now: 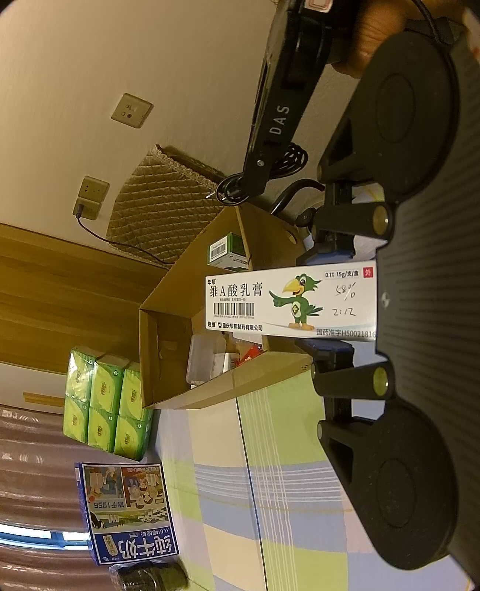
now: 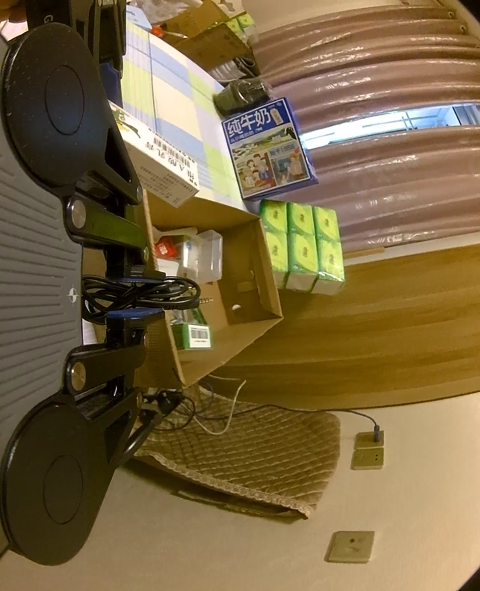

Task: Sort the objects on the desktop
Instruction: 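Lift and carry the medicine box and cable over the cardboard box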

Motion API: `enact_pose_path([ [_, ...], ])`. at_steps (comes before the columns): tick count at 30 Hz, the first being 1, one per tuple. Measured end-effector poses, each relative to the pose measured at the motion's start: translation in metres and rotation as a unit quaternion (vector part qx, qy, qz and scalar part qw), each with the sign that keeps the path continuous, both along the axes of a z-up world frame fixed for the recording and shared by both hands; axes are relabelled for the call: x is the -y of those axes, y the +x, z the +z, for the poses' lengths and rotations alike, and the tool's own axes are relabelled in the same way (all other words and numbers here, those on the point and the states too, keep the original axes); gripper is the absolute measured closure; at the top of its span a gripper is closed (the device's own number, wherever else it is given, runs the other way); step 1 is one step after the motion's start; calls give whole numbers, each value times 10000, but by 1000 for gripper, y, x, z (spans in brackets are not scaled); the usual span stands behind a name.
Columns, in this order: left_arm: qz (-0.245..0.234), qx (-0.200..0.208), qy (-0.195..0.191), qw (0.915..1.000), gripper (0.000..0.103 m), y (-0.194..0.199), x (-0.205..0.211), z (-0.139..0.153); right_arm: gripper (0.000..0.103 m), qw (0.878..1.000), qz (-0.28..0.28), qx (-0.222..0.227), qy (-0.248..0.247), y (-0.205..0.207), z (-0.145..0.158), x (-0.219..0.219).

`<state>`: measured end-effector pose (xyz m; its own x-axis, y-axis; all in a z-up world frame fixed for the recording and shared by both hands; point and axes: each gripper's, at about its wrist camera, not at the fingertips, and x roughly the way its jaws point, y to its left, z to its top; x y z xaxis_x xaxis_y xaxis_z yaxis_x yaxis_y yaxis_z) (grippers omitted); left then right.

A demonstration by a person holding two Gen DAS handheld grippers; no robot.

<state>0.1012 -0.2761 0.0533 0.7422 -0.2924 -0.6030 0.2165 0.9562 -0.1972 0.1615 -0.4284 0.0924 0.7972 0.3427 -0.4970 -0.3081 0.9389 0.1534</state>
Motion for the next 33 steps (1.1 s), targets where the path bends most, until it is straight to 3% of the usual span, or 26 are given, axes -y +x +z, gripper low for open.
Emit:
enact_pose_path([
  [13, 152, 22, -120, 9998, 70, 49, 2, 8, 93, 9991, 248, 109, -327, 56, 9, -9],
  [33, 182, 0, -270, 9995, 70, 117, 8, 11, 93, 9978, 500, 62, -431, 115, 13, -29],
])
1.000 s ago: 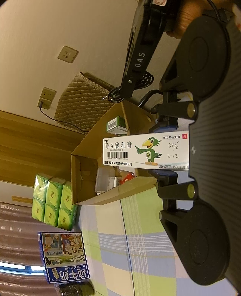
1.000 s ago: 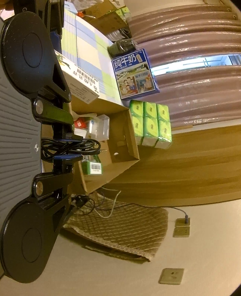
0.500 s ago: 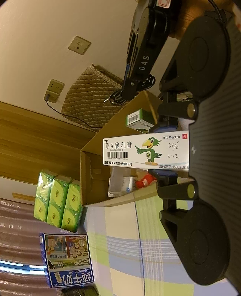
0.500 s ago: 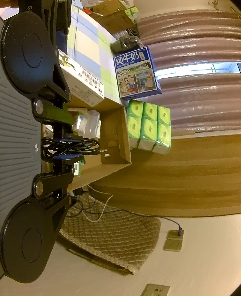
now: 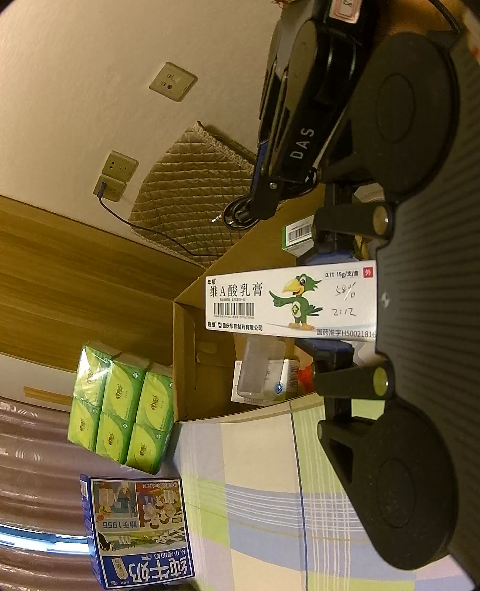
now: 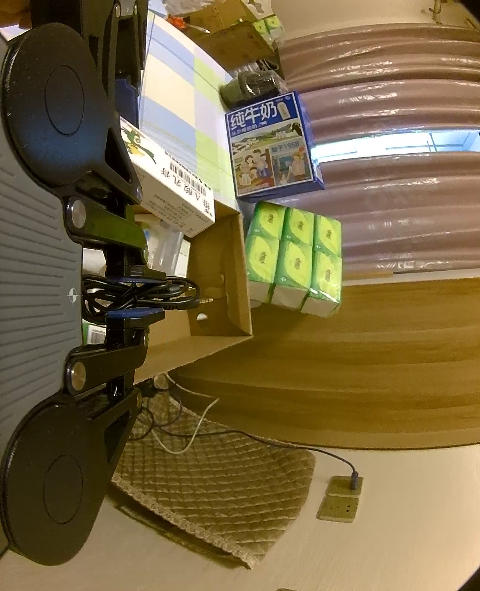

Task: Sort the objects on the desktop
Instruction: 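Lift and carry the medicine box and cable over the cardboard box, then open both tools to drop the medicine box and cable inside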

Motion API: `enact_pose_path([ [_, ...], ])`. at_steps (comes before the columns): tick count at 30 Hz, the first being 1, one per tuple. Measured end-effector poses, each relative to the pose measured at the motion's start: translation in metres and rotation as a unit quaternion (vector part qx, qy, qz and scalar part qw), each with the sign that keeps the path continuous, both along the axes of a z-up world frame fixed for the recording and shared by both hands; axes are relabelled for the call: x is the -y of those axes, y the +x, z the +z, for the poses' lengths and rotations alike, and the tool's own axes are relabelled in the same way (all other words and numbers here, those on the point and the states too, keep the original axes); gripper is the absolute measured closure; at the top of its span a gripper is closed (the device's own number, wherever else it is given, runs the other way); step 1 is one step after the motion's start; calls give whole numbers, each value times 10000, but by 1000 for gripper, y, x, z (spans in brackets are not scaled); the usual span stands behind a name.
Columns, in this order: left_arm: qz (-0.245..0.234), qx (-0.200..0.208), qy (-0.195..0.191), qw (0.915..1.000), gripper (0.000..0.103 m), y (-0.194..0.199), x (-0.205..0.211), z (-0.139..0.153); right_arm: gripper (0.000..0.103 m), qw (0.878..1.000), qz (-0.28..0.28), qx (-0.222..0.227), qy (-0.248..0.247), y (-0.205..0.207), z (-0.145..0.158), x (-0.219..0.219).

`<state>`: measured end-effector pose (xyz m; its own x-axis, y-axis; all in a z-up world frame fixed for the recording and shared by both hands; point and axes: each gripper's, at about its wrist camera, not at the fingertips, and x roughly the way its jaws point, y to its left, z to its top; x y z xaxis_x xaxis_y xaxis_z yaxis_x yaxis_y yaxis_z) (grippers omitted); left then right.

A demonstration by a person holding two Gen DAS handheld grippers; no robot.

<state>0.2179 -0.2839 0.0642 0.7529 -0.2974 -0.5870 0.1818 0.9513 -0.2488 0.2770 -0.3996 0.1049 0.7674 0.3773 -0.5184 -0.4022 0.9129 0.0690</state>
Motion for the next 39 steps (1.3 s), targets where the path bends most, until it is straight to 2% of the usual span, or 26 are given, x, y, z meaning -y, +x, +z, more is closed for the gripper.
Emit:
enact_pose_path([
  [22, 111, -163, 62, 9998, 70, 50, -15, -16, 93, 9999, 1, -159, 58, 40, -8, -5],
  [28, 100, -196, 97, 9997, 70, 63, -14, -28, 93, 9998, -16, -205, 27, 52, -14, -10],
  [39, 112, -183, 187, 9996, 70, 56, -24, -32, 93, 9995, 47, -304, 22, 53, -23, -18],
])
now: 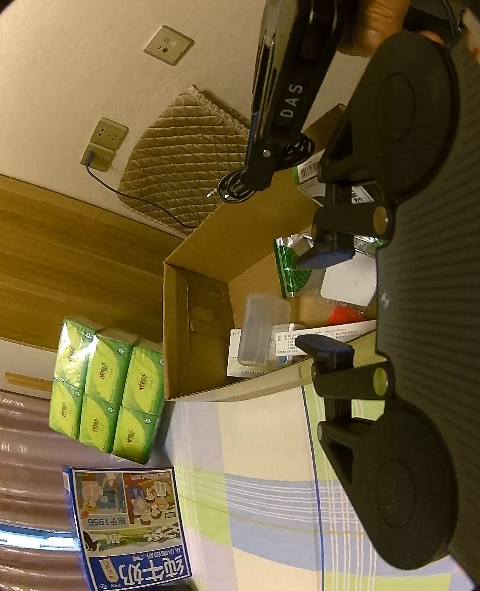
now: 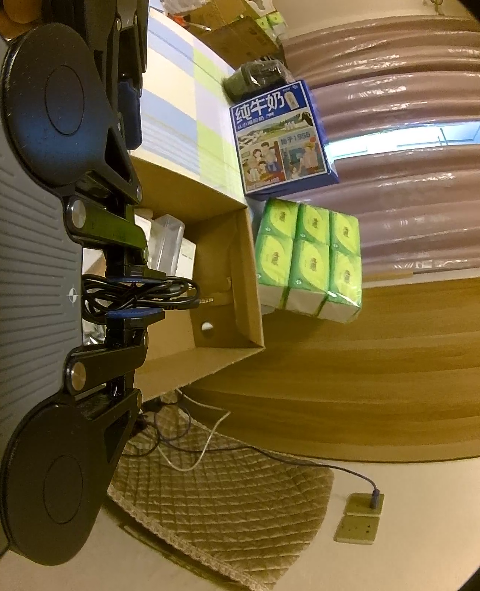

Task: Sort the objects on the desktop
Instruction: 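Open both tools to drop the medicine box and cable inside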

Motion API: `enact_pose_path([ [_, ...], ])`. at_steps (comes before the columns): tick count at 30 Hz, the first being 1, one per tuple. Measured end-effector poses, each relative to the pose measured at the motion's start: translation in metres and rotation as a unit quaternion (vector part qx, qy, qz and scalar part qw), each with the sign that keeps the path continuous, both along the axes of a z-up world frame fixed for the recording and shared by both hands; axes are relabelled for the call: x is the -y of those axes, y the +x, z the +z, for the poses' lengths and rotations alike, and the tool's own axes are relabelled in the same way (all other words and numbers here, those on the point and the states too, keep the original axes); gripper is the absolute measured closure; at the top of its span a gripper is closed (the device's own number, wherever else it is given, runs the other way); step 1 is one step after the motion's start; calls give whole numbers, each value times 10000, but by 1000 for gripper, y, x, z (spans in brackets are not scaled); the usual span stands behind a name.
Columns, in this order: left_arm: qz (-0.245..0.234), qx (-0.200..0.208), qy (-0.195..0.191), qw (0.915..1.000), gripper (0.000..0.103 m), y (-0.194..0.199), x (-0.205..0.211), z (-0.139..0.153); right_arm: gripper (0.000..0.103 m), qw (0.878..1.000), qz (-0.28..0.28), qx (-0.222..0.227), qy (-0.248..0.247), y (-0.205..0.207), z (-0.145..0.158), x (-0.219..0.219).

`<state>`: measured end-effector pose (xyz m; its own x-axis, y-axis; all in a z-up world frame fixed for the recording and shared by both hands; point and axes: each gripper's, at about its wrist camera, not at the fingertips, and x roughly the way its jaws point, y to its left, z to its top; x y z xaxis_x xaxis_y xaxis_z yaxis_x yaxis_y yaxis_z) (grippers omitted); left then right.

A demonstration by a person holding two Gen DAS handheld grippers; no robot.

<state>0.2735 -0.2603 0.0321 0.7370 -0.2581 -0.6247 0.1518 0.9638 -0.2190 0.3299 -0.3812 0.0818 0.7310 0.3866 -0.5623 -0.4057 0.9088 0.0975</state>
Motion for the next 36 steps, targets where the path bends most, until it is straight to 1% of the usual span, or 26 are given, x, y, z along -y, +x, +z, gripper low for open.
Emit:
enact_pose_path([
  [11, -32, 22, 14, 10000, 69, -2, 1, 4, 93, 10000, 50, -8, 71, 1, 6, -7],
  [14, -33, 26, 8, 10000, 65, -2, 1, 4, 93, 9999, 98, -32, 127, 4, 7, -9],
  [16, -27, 13, -5, 10000, 64, -3, 1, 5, 92, 9994, 163, -99, 272, 7, 7, -9],
  [17, -22, 13, -3, 10000, 62, -3, 1, 5, 92, 9991, 154, -140, 361, 9, 7, -8],
  [19, -26, 15, -9, 10000, 61, -5, -1, 6, 90, 9990, 96, -110, 434, 10, 8, -6],
  [20, -16, 17, -3, 10000, 61, -6, -2, 6, 86, 9990, 65, -76, 430, 10, 10, -4],
  [21, 3, 32, 4, 10000, 61, -8, -3, 7, 78, 9990, 41, -65, 451, 10, 10, -2],
  [23, 46, 36, -6, 10000, 60, -11, -6, 7, 74, 9984, -27, -74, 566, 10, 12, 4],
  [25, 82, 29, -33, 10000, 60, -14, -10, 6, 71, 9979, -85, -69, 637, 9, 13, 9],
  [28, 98, 21, -20, 9999, 57, -19, -12, 6, 64, 9978, -162, -80, 631, 3, 14, 14],
  [30, 101, 11, -21, 9999, 53, -24, -13, 7, 56, 9980, -203, -57, 600, -2, 14, 17],
  [31, 96, 9, 1, 10000, 51, -27, -13, 8, 53, 9979, -224, -51, 606, -4, 14, 18],
  [33, 61, 23, 76, 9999, 44, -31, -11, 9, 49, 9976, -234, -53, 652, -10, 15, 21],
  [35, 33, 42, 166, 9998, 43, -37, -8, 11, 47, 9974, -225, -29, 678, -16, 17, 24],
  [36, 26, 42, 207, 9998, 40, -40, -7, 11, 45, 9974, -227, -26, 680, -19, 18, 25],
])
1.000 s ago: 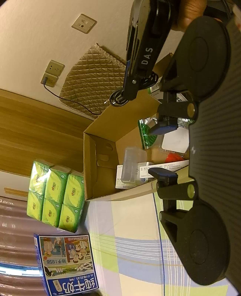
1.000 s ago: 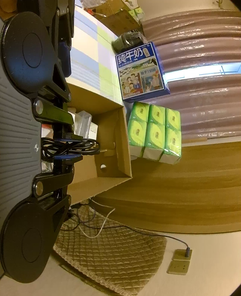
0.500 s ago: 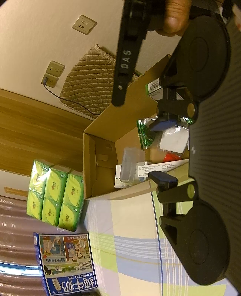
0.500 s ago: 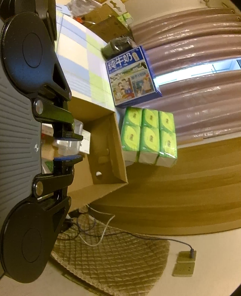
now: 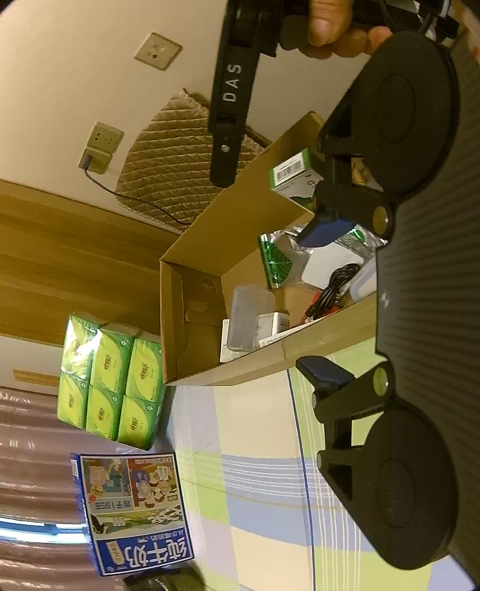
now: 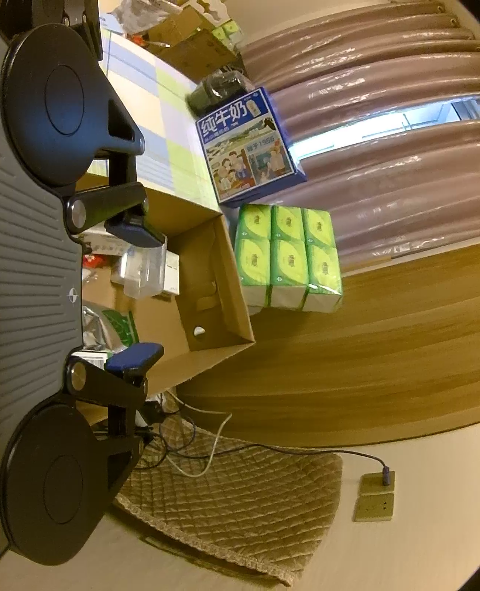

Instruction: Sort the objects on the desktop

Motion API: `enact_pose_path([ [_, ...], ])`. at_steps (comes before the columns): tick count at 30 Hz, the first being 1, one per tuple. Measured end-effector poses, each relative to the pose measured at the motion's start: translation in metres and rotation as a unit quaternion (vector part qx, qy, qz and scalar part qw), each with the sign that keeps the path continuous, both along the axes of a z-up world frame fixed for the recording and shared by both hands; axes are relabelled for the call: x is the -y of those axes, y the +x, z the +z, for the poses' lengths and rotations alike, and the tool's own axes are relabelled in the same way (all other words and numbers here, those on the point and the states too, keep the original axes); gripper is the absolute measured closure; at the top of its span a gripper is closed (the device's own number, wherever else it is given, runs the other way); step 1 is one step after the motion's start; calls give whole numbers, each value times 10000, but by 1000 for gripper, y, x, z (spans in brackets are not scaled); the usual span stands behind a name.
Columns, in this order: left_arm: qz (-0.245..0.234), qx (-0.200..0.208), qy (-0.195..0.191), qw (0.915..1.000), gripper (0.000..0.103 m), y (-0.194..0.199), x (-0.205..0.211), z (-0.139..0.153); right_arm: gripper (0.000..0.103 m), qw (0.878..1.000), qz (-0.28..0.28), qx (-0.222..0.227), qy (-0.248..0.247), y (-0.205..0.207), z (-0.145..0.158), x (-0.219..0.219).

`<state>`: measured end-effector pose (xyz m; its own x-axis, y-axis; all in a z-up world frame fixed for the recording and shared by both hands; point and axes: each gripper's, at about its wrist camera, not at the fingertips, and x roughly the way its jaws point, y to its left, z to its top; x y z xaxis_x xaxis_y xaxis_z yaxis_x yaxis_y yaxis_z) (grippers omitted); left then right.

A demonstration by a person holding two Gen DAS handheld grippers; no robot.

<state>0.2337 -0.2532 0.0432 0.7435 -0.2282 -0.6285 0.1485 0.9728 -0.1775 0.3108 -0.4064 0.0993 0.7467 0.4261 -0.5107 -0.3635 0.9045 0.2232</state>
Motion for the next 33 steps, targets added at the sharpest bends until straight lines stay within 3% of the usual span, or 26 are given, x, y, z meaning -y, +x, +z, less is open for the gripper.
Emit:
enact_pose_path([
  [11, 39, -1, 113, 9999, 10, -37, 14, 5, 22, 9999, 17, -16, -163, -37, 14, 17],
  [16, 59, 13, 75, 10000, 1, -59, 20, 9, 12, 9998, 25, -30, -214, -57, 19, 24],
  [27, 48, 7, 111, 9999, 1, -102, 27, 11, 2, 9989, 27, -131, -441, -98, 22, 38],
  [33, 238, -58, 135, 9996, 1, -120, 24, 13, 2, 9984, 30, -155, -541, -120, 24, 44],
])
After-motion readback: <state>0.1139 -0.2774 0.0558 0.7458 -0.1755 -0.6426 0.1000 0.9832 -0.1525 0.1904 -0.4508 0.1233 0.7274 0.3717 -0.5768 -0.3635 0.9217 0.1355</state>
